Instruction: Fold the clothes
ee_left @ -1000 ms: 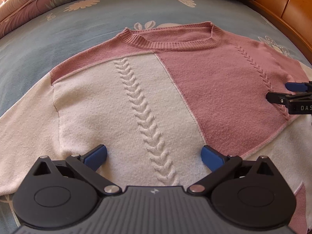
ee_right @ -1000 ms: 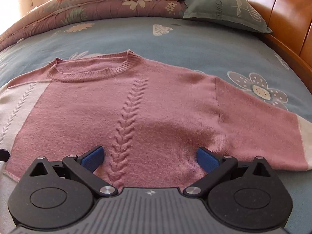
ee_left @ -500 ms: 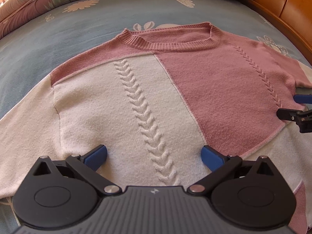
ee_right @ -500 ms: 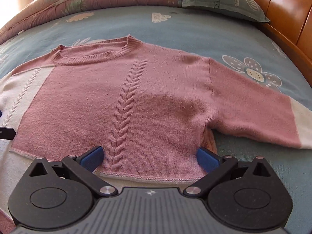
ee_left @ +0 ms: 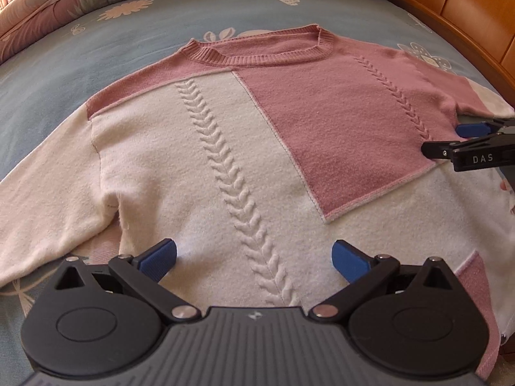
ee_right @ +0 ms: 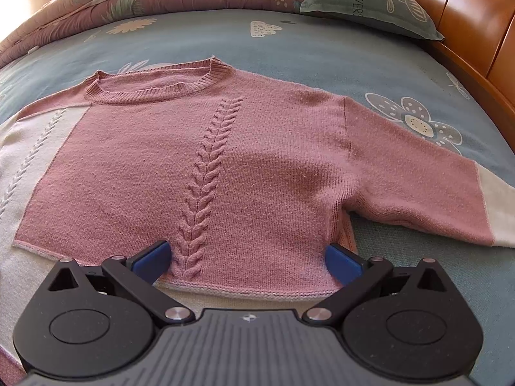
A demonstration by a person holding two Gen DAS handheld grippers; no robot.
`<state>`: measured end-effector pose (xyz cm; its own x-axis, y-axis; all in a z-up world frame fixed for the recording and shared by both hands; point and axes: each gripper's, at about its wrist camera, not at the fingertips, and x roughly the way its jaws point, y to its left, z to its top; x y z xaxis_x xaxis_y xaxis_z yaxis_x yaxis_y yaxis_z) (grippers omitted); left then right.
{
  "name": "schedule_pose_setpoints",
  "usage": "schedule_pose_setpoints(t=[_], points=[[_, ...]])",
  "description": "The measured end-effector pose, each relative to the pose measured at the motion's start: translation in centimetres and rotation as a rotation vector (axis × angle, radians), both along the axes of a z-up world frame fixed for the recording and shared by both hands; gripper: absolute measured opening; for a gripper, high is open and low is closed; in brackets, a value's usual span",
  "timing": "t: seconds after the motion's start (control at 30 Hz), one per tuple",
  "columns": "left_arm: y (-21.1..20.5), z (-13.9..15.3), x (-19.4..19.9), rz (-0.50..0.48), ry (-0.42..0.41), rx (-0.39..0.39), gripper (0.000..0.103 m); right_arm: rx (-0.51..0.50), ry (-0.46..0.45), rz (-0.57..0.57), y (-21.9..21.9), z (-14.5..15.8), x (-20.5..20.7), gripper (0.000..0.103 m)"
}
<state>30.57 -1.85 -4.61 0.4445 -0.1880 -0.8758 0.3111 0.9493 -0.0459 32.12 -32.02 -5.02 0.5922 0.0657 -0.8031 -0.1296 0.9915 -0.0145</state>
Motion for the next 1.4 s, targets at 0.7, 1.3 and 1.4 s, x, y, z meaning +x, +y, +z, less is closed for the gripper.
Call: schedule_pose_setpoints(t=[0.7, 1.3, 1.4], points=[[7.4, 3.1, 3.6, 0.275, -0.065, -0.168, 0.102, 0.004, 0.068, 0.107, 7.3, 1.0, -0.6, 0.103], [4.9, 2.3, 5.5, 0.143, -0.093, -0.138, 0.102, 0.018, 0.047, 0.120, 7.4, 0.6, -1.0, 0.103], [3.2, 2.2, 5.6, 0.060, -0.075, -0.152, 0.102, 0.016, 0.043, 0.117, 7.4, 0.6, -1.0, 0.103]])
